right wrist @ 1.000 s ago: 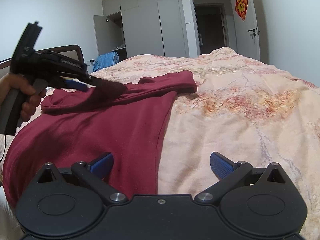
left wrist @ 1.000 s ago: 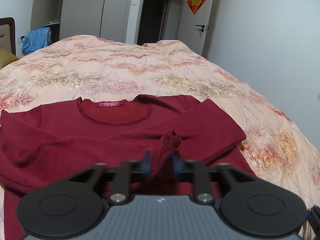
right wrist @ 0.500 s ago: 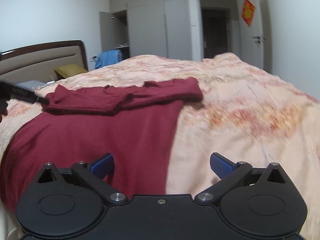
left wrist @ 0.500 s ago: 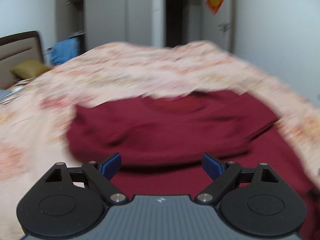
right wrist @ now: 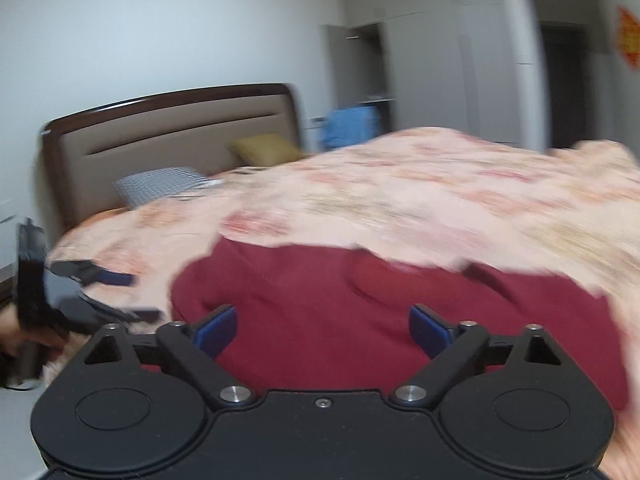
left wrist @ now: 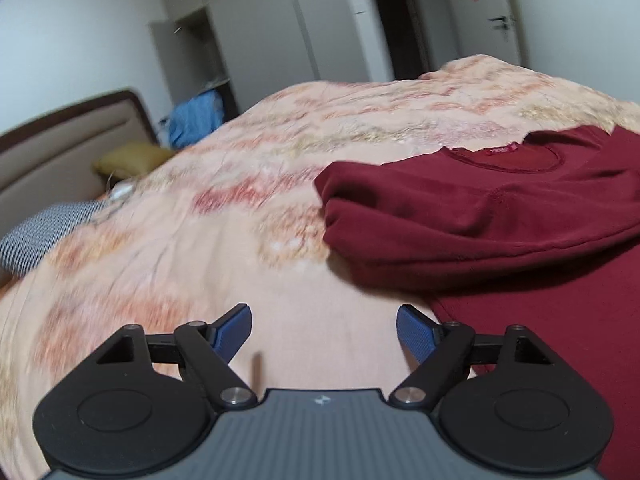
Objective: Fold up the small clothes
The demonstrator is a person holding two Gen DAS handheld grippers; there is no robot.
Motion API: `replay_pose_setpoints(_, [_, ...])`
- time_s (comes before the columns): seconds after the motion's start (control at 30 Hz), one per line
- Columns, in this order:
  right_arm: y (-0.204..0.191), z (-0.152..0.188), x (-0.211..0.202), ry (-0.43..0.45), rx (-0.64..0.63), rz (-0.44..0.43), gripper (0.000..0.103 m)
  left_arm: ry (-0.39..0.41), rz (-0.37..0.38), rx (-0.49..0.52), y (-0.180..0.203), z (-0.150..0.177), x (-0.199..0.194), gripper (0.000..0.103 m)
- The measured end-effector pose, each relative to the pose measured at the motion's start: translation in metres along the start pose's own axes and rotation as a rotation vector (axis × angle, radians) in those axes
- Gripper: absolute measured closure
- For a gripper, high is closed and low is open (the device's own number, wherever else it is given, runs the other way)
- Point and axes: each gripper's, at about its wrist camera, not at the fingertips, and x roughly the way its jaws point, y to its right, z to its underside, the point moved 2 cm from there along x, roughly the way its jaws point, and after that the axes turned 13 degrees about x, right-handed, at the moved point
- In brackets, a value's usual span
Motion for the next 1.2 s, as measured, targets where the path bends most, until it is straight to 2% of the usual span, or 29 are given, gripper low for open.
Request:
replay_pose_setpoints(0.1, [-0.029,-0.023,0.054,-0.051,-0.047,-0.084,0.019,0.049,0.007,0.087,0.005,-0.006,0.014,0.021])
replay_pose_setpoints(0.23, [-0.069,-0.041,0.124,-0.14,-0.11,-0.198,0.02,0.085,0.012,0.166,0.008,-0.006,0.026,0.027])
replay_pose_setpoints(0.33, [-0.091,-0.057,0.174,-0.213,-0.113,-0.236,0.02,0.09,0.021,0.159,0.002,-0.007,0.038,0.029])
replay_pose_setpoints(0.4, [-0.101,-0.065,0.204,-0.252,-0.109,-0.232,0.021,0.104,0.038,0.141,-0.003,-0.007,0.042,0.03])
replay_pose_setpoints(0.47, [-0.108,-0.069,0.228,-0.309,-0.104,-0.218,0.025,0.119,0.06,0.141,-0.005,-0.008,0.044,0.033])
replay_pose_setpoints(0.5, [-0.111,-0.069,0.239,-0.342,-0.1,-0.208,0.037,0.125,0.067,0.151,-0.004,-0.009,0.045,0.036])
replay_pose_setpoints(0.53, [-0.113,-0.067,0.246,-0.373,-0.101,-0.191,0.065,0.134,0.076,0.166,-0.003,-0.009,0.045,0.039])
replay_pose_setpoints(0.6, [-0.116,-0.062,0.256,-0.411,-0.11,-0.172,0.094,0.15,0.087,0.197,0.0,-0.01,0.045,0.041])
replay_pose_setpoints(0.7, [-0.112,-0.061,0.258,-0.389,-0.107,-0.157,0.096,0.171,0.097,0.225,0.005,-0.01,0.044,0.041])
replay_pose_setpoints(0.8, [-0.099,-0.066,0.259,-0.368,-0.042,-0.149,0.097,0.177,0.087,0.232,0.008,-0.011,0.048,0.04])
replay_pose_setpoints(0.9, [-0.09,-0.067,0.262,-0.367,-0.012,-0.134,0.097,0.175,0.052,0.212,0.007,-0.016,0.056,0.042])
replay_pose_setpoints(0.97, [-0.089,-0.067,0.262,-0.36,-0.012,-0.136,0.097,0.179,0.06,0.19,0.004,-0.021,0.061,0.056])
replay_pose_setpoints(1.03, [-0.092,-0.069,0.258,-0.334,-0.021,-0.142,0.098,0.182,0.084,0.175,0.003,-0.026,0.062,0.093])
replay_pose_setpoints(1.1, [-0.098,-0.075,0.252,-0.284,-0.042,-0.161,0.098,0.186,0.063,0.159,0.003,-0.027,0.056,0.095])
replay_pose_setpoints(1.2, [-0.108,-0.083,0.243,-0.201,-0.066,-0.189,0.098,0.152,0.078,-0.025,-0.011,-0.024,0.043,0.097])
